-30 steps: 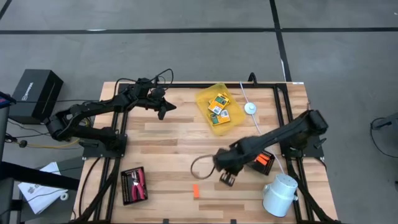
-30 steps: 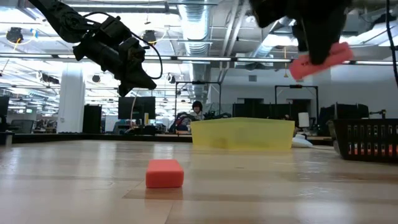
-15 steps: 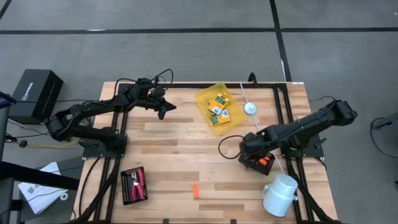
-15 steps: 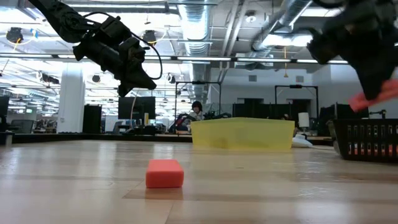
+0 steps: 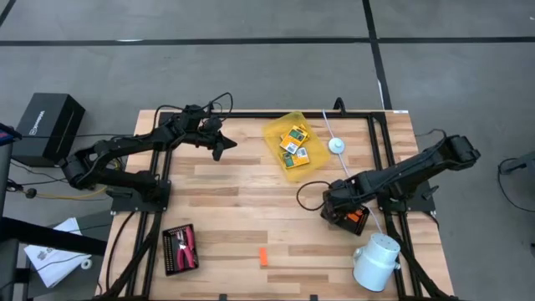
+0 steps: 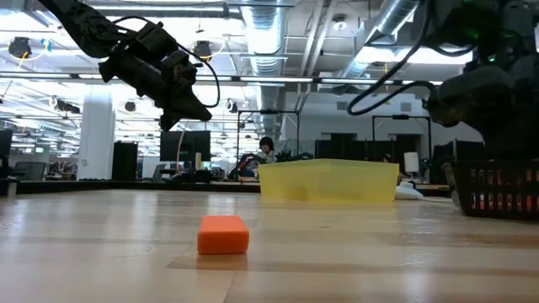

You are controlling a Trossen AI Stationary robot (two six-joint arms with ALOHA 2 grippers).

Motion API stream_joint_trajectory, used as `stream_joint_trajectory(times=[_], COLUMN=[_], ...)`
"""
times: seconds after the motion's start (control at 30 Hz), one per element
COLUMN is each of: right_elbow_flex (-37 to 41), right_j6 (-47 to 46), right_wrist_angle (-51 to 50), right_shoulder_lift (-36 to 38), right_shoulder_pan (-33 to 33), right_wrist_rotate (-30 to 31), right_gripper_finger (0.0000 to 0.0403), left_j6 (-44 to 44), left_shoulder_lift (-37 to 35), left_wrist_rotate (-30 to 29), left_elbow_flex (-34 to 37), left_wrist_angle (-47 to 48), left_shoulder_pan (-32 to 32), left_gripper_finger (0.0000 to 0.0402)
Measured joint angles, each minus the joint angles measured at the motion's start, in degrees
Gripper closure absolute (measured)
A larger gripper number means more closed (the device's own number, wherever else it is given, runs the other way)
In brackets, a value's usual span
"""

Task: Pick & Place School Supplies
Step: Put the orange eraser into the right black bin

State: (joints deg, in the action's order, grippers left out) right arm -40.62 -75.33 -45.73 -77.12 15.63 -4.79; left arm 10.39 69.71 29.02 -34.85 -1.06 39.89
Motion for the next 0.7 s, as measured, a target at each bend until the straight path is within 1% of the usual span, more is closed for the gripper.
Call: stream_joint_trajectory(times=[0.1,0.17,0.23,0.3,0.43,0.5,0.6,0.7], right_elbow_flex=[0.00,0.00,0.00,-0.13,-2.50,-4.25,-7.58,-10.47], right_j6=[1.42,2.38,3.51,3.78,6.57,7.60,8.36,10.11], right_wrist_angle=[0.31,1.13,2.22,2.82,4.93,6.15,6.94,10.63], right_shoulder_lift=[0.00,0.00,0.00,0.00,1.25,2.43,4.78,7.32], right_shoulder_pan=[-0.89,-1.28,-1.90,-2.41,-3.70,-4.54,-6.27,-8.18], right_wrist_rotate=[-0.09,-0.49,-1.25,-1.35,-1.08,0.55,5.25,8.81], right_gripper_finger=[0.0236,0.0195,0.0165,0.0150,0.0154,0.0165,0.0185,0.0203], left_j6=[-0.02,-0.02,-0.02,-0.02,0.56,0.60,1.17,6.43], left_shoulder_lift=[0.00,0.00,0.00,0.00,0.00,0.00,0.00,-0.01], left_wrist_rotate=[0.00,0.00,0.00,0.00,0.12,2.05,8.50,15.79], left_elbow_flex=[0.00,0.00,0.00,0.00,0.00,0.02,0.02,0.02], left_wrist_angle=[-0.02,-0.05,-0.10,-0.14,-0.62,-1.94,-6.87,-13.80], left_shoulder_pan=[0.00,-0.02,-0.01,-0.01,-0.02,0.00,0.00,-0.45], left_gripper_finger=[0.0402,0.0402,0.0401,0.0399,0.0394,0.0394,0.0398,0.0400])
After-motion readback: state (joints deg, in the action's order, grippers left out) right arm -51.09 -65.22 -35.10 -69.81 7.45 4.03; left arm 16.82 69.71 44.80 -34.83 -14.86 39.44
